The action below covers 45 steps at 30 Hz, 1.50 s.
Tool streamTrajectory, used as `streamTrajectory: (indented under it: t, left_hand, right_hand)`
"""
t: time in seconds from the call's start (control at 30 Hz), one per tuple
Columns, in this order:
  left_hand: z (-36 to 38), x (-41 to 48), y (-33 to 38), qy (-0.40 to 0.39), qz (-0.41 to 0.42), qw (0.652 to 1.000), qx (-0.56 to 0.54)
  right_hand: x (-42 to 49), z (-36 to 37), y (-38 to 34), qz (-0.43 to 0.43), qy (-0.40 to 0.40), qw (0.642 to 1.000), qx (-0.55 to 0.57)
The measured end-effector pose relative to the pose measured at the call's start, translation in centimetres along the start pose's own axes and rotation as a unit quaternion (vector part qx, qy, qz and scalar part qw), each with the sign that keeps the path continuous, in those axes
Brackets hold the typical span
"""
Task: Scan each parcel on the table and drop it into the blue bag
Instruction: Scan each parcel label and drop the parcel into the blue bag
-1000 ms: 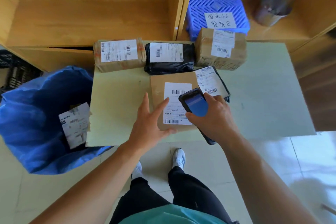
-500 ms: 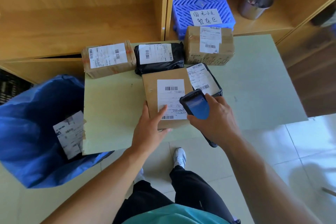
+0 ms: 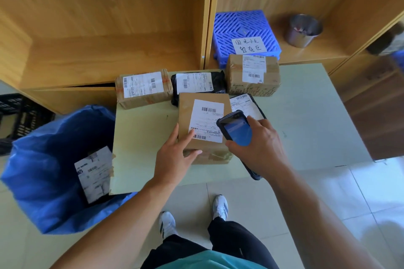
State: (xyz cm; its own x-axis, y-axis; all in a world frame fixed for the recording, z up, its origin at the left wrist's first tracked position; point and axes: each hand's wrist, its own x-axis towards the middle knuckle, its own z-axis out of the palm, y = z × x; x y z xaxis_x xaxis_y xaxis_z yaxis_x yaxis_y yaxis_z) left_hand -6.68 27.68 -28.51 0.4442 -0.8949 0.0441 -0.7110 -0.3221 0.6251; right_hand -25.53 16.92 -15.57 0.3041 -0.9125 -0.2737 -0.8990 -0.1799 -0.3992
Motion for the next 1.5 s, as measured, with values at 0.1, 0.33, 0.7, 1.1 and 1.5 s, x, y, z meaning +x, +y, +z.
streamTrajectory:
  t: [0.1, 0.33, 0.7, 1.1, 1.5]
  left_hand:
    - [-1.4, 0.0, 0.3, 0.021, 0.015, 1.000, -0.013]
    - [-6.8, 1.6, 1.1, 0.158, 0.092, 0.983, -0.022]
    - [-16.4, 4.0, 0.4, 0.320, 0.187, 0.929, -0.011]
    - [-18.9, 3.1, -0.5, 0.330, 0.190, 0.924, 0.024]
    - [-15.3, 4.5, 0.3, 0.336, 0.138, 0.931, -0.030]
  right_hand:
    - [-0.1, -1.0, -1.4, -0.007, 0.004, 1.000, 0.006]
    - [-1.0, -4.1, -5.5, -0.053, 0.048, 0.997, 0.022]
    - [-3.5, -7.4, -11.6, -0.147, 0.106, 0.983, 0.038]
    - [-4.1, -7.7, -13.4, -0.165, 0.102, 0.980, 0.035]
    - [-1.8, -7.8, -10.8, -0.178, 0.101, 0.977, 0.059]
